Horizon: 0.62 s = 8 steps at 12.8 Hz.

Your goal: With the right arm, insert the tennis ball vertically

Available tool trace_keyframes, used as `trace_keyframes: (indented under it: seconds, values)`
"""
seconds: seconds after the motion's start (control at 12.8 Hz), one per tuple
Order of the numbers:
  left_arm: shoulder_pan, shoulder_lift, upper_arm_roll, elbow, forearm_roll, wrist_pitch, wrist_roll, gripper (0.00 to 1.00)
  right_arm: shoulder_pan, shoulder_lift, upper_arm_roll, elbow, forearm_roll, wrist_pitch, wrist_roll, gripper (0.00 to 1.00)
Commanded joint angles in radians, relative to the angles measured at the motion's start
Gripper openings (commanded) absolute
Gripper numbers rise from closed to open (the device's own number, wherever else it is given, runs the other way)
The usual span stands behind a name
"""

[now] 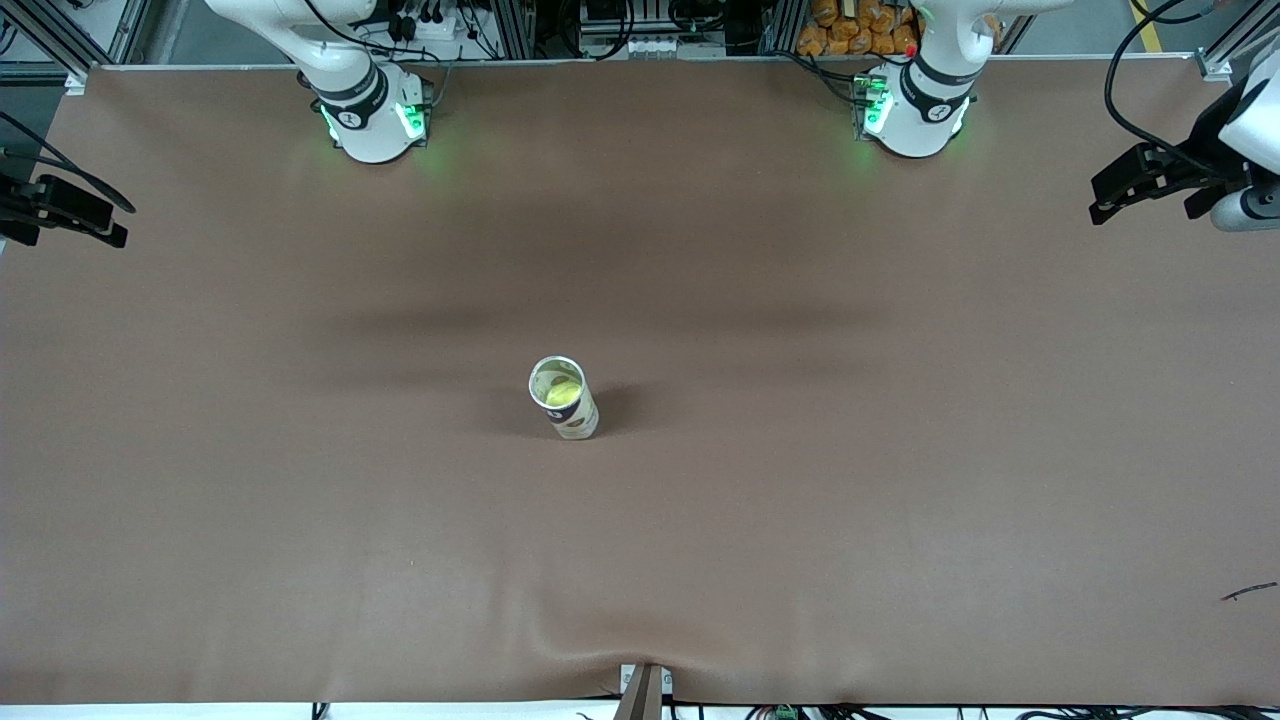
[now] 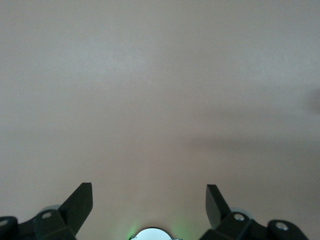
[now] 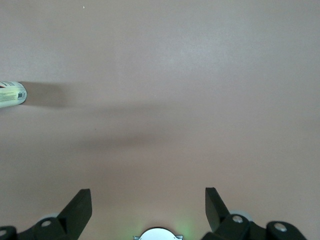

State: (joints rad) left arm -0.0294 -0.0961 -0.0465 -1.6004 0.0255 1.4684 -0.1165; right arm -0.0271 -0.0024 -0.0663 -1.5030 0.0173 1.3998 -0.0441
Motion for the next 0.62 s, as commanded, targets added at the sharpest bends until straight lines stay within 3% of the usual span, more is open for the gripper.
trace_keyframes:
  seconds: [0.0, 0.55]
  values:
    - [0.0, -0.01, 0.004, 0.017, -0.012, -0.043, 0.009, 1.0, -0.004, 0.001, 0.006, 0.013, -0.002, -0.009, 0.012, 1.0]
    - [0.0, -0.016, -0.001, 0.022, -0.006, -0.072, 0.001, 1.0, -0.001, 0.001, 0.008, 0.012, 0.001, -0.004, 0.01, 1.0]
